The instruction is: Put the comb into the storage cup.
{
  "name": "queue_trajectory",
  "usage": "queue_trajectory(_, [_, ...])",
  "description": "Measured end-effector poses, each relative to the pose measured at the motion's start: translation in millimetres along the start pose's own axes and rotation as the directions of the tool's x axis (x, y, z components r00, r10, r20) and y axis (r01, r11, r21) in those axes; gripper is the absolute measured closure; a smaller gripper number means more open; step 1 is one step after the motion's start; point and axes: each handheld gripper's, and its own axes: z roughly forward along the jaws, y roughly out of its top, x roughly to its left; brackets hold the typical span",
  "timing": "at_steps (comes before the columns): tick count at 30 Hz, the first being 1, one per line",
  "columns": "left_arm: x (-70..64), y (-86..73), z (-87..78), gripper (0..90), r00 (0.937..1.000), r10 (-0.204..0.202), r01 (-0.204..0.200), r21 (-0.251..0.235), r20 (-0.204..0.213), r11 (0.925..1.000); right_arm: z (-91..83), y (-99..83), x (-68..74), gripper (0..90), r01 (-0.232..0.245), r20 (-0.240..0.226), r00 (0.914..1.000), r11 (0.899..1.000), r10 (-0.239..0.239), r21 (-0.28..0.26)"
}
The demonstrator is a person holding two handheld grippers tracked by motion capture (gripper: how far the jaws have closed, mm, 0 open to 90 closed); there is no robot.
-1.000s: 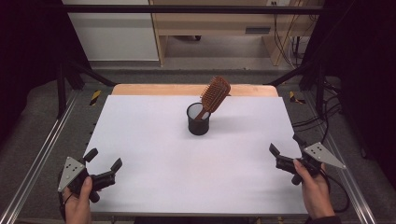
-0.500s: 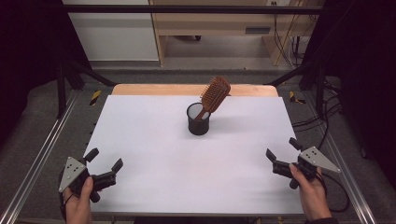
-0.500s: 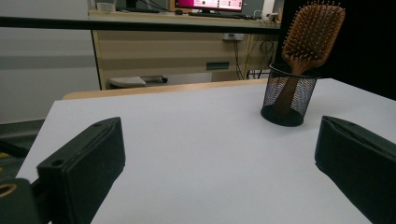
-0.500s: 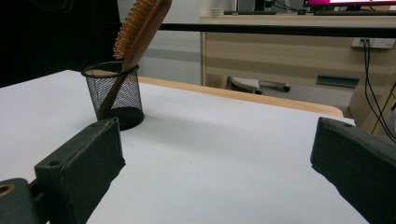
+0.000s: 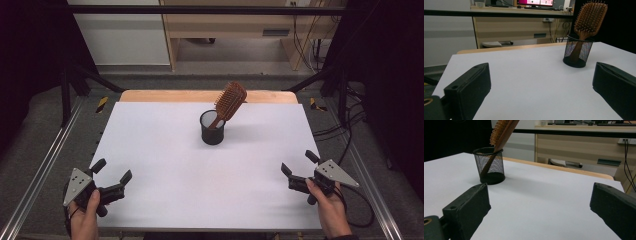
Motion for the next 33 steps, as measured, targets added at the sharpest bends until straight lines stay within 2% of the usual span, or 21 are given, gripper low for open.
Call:
queue_trajectory(12, [-1.2,0.1,0.4,1.9,1.0000,0.003,-0.003,-0.003,0.005,1.0000,1.1,-10.2,4.9,3.3,-0.009,-0.018,0.9998,1.000,0.009,0.013])
queue_trajectory(33, [-4.1,0.2,2.5,1.9,0.9996,0.014,-0.014,0.000,0.025,0.9999,8.7,-23.0,19.9,3.4,0.013,-0.069,0.9975,0.999,-0.011,0.033])
